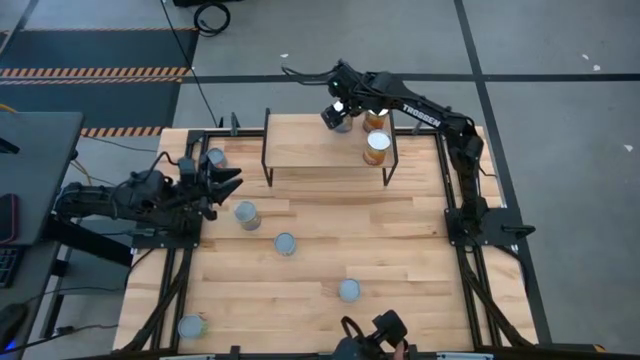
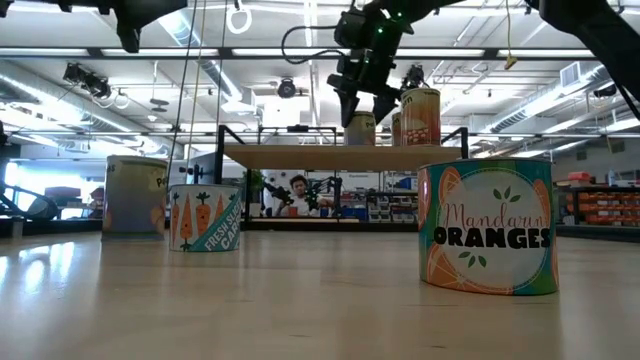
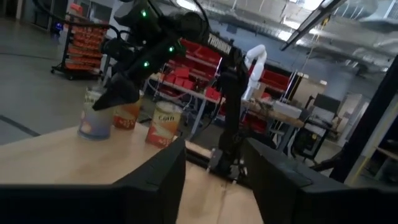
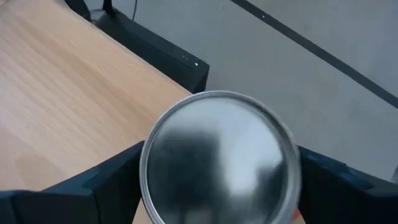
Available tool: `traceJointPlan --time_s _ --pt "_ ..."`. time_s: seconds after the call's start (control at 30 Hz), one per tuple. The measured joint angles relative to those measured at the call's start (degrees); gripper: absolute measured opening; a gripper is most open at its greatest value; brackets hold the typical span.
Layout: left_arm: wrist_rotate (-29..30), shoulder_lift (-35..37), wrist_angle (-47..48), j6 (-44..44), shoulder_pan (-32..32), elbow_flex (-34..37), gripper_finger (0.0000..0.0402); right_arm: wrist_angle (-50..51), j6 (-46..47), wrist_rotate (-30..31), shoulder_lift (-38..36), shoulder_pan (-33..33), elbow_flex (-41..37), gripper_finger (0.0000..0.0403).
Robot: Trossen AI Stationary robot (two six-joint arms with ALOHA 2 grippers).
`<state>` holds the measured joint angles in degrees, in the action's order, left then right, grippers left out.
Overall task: Pick and place cans onto a shelf
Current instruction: Put the bottom canned peaches on the shelf, then put the canned peaches on the shelf aligned with the other canned peaches
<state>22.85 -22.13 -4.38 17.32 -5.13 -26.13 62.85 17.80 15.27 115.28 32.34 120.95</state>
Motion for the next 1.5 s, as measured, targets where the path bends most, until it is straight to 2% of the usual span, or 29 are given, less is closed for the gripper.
traceJointPlan --time_s 0.2,0.47,0.73,1.07,1.27,1.37,1.5 --pt "-1.0 0.0 3.1 0.0 0.0 0.0 0.0204 0.7 0.2 0.4 0.0 -0.1 0.4 0.0384" --pt "-3.6 0.0 3.0 -1.2 0.0 0.0 0.0193 3.3 0.2 1.8 -0.1 -0.3 3.7 0.0381" --pt "-3.6 0.0 3.4 -1.2 0.0 0.0 0.0190 5.8 0.7 2.8 -0.1 -0.8 4.4 0.0371" --pt "-3.6 0.5 20.5 1.7 0.0 0.0 0.0190 6.5 2.7 4.9 -4.3 -3.4 4.4 0.0370" --pt "-0.1 0.4 32.7 6.6 0.1 0.0 0.0190 6.3 3.6 4.9 -10.0 -7.3 4.4 0.0371" --pt "-3.9 0.4 36.2 9.2 0.1 0.0 0.0190 6.3 3.2 5.0 -12.1 -10.7 4.4 0.0371" --pt "-8.0 -0.6 38.2 7.8 -0.4 -2.6 0.0190 6.8 4.2 6.4 -14.3 -15.2 4.4 0.0371"
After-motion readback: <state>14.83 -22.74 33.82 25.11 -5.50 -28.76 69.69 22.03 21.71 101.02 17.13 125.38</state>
